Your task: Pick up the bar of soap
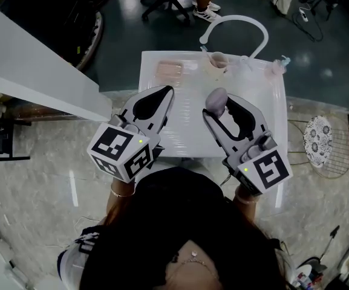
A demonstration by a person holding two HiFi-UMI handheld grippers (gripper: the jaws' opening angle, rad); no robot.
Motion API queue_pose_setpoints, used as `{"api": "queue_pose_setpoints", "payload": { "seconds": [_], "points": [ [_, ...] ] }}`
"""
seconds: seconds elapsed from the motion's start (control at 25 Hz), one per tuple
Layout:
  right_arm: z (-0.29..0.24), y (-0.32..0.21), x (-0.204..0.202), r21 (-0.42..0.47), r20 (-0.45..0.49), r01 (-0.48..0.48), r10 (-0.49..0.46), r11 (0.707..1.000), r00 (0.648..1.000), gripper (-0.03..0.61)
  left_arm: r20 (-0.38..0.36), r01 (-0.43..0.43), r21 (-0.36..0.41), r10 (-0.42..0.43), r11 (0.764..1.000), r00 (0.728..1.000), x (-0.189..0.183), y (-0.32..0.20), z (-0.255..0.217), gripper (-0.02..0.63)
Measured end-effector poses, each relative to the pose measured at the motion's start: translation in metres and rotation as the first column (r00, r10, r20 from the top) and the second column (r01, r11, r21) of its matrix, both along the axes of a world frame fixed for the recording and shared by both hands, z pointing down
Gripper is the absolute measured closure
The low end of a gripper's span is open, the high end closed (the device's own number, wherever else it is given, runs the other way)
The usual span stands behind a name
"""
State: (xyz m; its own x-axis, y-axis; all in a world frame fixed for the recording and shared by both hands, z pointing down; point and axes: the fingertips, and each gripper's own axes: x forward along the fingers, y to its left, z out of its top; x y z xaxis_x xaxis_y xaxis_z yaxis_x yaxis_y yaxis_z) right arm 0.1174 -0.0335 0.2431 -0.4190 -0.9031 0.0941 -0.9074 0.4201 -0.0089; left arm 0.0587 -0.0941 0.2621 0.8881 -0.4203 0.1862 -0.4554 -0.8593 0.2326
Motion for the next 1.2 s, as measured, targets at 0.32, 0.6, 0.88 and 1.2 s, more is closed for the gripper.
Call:
{"api": "queue_pose_setpoints", "payload": {
  "seconds": [0.32, 0.6, 0.88, 1.2],
  "points": [
    [-0.002, -0.001, -0.006, -0.001, 0.023, 0.012, -0.012, 1.0, 1.0, 0.393, -0.002, -0.016, 0.005, 0.016, 1.0, 1.0, -0.006, 0.0, -0.006, 0.614],
    [-0.007, -0.025, -0.012, -0.004, 0.031, 0.028, -0.028, 1.0, 0.999, 0.393, -0.005, -0.014, 0.003, 0.014, 1.0, 1.0, -0.014, -0.02, -0.013, 0.614],
    [-0.007, -0.037, -0.014, -0.005, 0.045, 0.035, -0.035, 0.999, 0.998, 0.393, -0.009, -0.007, 0.005, 0.007, 1.0, 1.0, -0.018, -0.031, -0.013, 0.614],
    [-0.005, -0.038, -0.013, 0.012, 0.056, 0.035, -0.036, 0.999, 0.998, 0.393, -0.054, -0.006, 0.021, 0.008, 1.0, 0.999, -0.021, -0.031, -0.019, 0.614]
  ]
}}
